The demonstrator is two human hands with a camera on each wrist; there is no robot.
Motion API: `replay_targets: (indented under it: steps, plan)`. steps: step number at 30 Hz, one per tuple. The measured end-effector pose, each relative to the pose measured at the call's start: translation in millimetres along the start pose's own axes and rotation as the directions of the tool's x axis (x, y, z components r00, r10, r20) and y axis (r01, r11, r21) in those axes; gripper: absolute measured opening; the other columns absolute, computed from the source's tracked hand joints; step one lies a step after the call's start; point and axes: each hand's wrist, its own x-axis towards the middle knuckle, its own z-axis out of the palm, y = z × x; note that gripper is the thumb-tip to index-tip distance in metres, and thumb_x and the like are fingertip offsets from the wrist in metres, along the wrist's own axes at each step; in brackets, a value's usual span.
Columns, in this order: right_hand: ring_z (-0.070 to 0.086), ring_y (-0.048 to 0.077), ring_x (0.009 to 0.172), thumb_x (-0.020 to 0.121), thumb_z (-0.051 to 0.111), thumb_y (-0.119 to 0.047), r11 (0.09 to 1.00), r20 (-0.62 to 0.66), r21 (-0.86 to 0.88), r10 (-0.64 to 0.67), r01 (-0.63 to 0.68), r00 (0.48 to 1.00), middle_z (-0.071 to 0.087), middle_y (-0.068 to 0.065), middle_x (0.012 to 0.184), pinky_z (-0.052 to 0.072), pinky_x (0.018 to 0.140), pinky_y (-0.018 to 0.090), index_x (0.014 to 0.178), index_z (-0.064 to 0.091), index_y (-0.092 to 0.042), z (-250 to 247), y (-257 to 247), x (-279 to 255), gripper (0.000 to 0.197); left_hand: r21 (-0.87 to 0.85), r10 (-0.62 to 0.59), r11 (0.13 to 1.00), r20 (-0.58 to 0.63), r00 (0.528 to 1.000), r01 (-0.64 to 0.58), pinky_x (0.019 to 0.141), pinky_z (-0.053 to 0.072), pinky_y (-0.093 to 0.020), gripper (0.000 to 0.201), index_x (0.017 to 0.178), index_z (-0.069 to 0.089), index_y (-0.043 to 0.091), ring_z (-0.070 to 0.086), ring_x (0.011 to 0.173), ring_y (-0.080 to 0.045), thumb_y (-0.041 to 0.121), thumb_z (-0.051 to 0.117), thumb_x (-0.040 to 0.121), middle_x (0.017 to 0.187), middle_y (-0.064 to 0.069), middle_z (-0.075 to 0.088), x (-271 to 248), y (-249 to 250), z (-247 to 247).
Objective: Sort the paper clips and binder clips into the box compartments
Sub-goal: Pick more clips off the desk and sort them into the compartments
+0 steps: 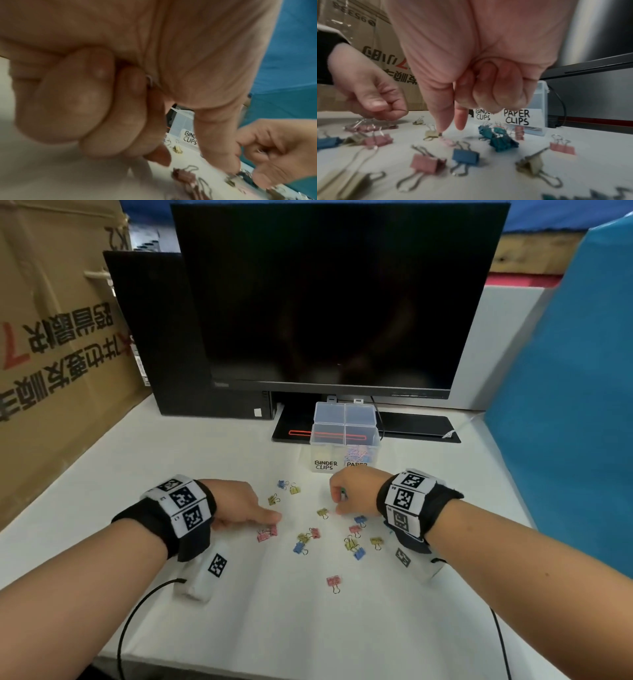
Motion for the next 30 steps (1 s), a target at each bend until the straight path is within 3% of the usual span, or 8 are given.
replay_targets:
  steps: [4,10,13,16,19,21,27,30]
  plan:
    - [0.064,0.025,0.093,0.089,0.058,-0.023,0.994,0.049,-0.103,0.026,-0.021,0.998,0.068,0.009,0.105,0.052,0.079,0.03,0.102,0.065,-0.005,7,-11,7,0.023,0.126,0.057,0.991,-0.017,0.998,-0.054,0.045,0.031,-0.018,0.032,0.075,0.06,0.019,0.04,0.048,-0.011,0.051,0.067,0.077,0.065,0.005,0.05,-8,10,4]
    - [0.05,0.019,0.082,0.093,0.049,-0.019,0.988,0.11,-0.154,0.045,-0.028,0.993,0.053,0.003,0.091,0.047,0.077,0.029,0.096,0.056,-0.012,7,-10,-2,0.01,0.141,0.065,0.988,-0.036,0.997,-0.059,0.044,0.028,-0.018,0.032,0.073,0.056,0.017,0.035,0.049,-0.014,0.046,0.066,0.081,0.063,0.004,0.045,-14,3,-2]
    - [0.045,0.015,0.078,0.099,0.038,-0.018,0.997,0.072,0.041,0.064,-0.067,0.995,0.044,-0.003,0.081,0.04,0.07,0.022,0.09,0.048,-0.017,-3,2,-12,0.014,0.022,0.018,1.0,-0.116,0.993,-0.015,0.047,0.031,-0.02,0.032,0.078,0.051,0.013,0.036,0.049,-0.017,0.043,0.06,0.086,0.063,-0.002,0.047,-14,-4,-15]
    - [0.038,0.006,0.059,0.102,0.03,-0.016,0.929,0.04,0.317,0.187,-0.19,0.981,0.04,-0.004,0.072,0.04,0.044,0.009,0.081,0.047,-0.015,-16,25,-17,0.027,-0.045,-0.081,0.996,-0.103,0.991,0.077,0.045,0.03,-0.019,0.029,0.077,0.052,0.009,0.034,0.043,-0.016,0.034,0.058,0.091,0.058,-0.003,0.046,-12,-7,-32]
    - [0.028,0.01,0.048,0.096,0.038,-0.011,0.727,0.168,0.588,0.318,-0.353,0.933,0.039,-0.003,0.062,0.028,0.035,0.02,0.066,0.037,-0.02,-23,53,-22,0.031,-0.162,-0.106,0.982,-0.062,0.992,0.095,0.044,0.034,-0.02,0.031,0.067,0.053,0.009,0.038,0.04,-0.013,0.026,0.06,0.091,0.05,-0.002,0.049,-4,3,-50]
    - [0.025,0.011,0.043,0.09,0.042,-0.008,0.551,0.262,0.723,0.339,-0.416,0.904,0.045,0.002,0.06,0.021,0.04,0.02,0.067,0.037,-0.017,-27,70,-25,0.025,-0.373,-0.068,0.927,-0.068,0.995,0.038,0.039,0.038,-0.02,0.026,0.068,0.053,0.006,0.044,0.037,-0.011,0.014,0.058,0.093,0.049,-0.003,0.051,1,20,-61]
    - [0.035,0.007,0.035,0.093,0.046,0.005,0.314,0.233,0.887,0.332,-0.34,0.914,0.046,0.01,0.065,0.026,0.033,0.014,0.074,0.047,-0.004,-48,93,-13,0.021,-0.782,0.069,0.601,-0.153,0.986,-0.163,0.036,0.042,-0.017,0.031,0.072,0.043,0.004,0.041,0.038,-0.012,0.013,0.04,0.102,0.056,-0.006,0.042,24,108,-80]
    - [0.039,0.008,0.045,0.096,0.046,0.002,0.244,0.212,0.921,0.339,-0.303,0.917,0.047,0.007,0.064,0.036,0.036,0.015,0.081,0.053,-0.003,-64,88,5,0.017,-0.883,0.104,0.43,-0.159,0.982,-0.189,0.064,0.058,-0.029,0.032,0.073,0.044,0.006,0.055,0.059,-0.021,0.02,0.039,0.101,0.063,-0.008,0.045,38,150,-78]
